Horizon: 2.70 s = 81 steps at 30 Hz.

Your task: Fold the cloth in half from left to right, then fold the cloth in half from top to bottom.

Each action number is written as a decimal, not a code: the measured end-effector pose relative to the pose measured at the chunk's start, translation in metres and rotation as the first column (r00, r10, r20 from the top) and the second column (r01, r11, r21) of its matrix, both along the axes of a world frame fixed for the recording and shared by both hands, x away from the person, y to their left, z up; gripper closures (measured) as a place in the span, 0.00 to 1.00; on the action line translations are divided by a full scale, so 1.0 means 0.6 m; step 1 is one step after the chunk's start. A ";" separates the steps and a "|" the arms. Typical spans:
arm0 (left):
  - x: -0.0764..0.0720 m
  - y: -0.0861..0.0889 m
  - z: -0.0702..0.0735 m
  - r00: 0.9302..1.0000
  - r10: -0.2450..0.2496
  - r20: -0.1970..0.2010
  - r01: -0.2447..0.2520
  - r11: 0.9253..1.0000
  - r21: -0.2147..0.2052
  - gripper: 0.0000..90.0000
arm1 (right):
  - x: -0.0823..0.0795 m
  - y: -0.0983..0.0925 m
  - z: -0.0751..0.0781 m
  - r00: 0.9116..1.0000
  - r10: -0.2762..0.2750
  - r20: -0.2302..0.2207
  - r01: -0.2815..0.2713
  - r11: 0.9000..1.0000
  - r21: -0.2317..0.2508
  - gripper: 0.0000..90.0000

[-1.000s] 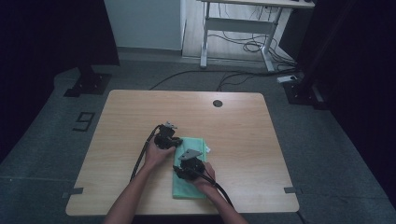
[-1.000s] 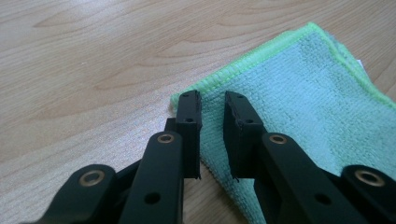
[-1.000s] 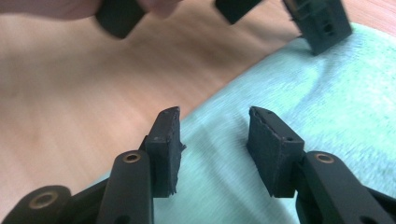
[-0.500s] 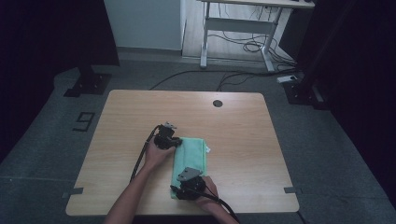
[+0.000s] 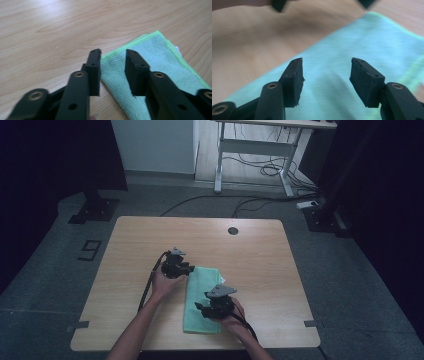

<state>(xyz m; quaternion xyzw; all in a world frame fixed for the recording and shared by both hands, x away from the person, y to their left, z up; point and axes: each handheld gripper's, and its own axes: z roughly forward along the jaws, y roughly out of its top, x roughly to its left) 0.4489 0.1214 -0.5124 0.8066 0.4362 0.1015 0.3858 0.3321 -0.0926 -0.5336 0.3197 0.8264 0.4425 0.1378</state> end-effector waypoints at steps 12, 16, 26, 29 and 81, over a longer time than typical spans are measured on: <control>0.005 0.007 -0.008 1.000 0.014 -0.023 -0.014 1.000 0.003 0.58 | 0.075 -0.041 0.005 0.992 -0.125 -0.018 0.125 0.992 0.000 0.48; 0.008 0.006 -0.015 0.999 0.022 -0.030 -0.021 1.000 0.012 0.57 | 0.100 -0.052 -0.002 0.986 -0.162 -0.030 0.162 0.987 0.011 0.48; 0.013 0.006 -0.024 0.999 0.026 -0.025 -0.025 0.999 0.035 0.56 | 0.127 -0.074 -0.022 0.974 -0.216 -0.068 0.218 0.975 0.030 0.48; 0.013 0.004 -0.025 1.000 0.021 -0.022 -0.020 0.999 0.034 0.56 | 0.130 -0.075 -0.020 0.974 -0.215 -0.072 0.217 0.976 0.025 0.47; 0.009 -0.016 -0.047 0.999 -0.013 -0.038 0.014 0.999 0.033 0.87 | 0.194 -0.049 -0.027 0.974 -0.203 -0.101 0.200 0.979 -0.034 0.86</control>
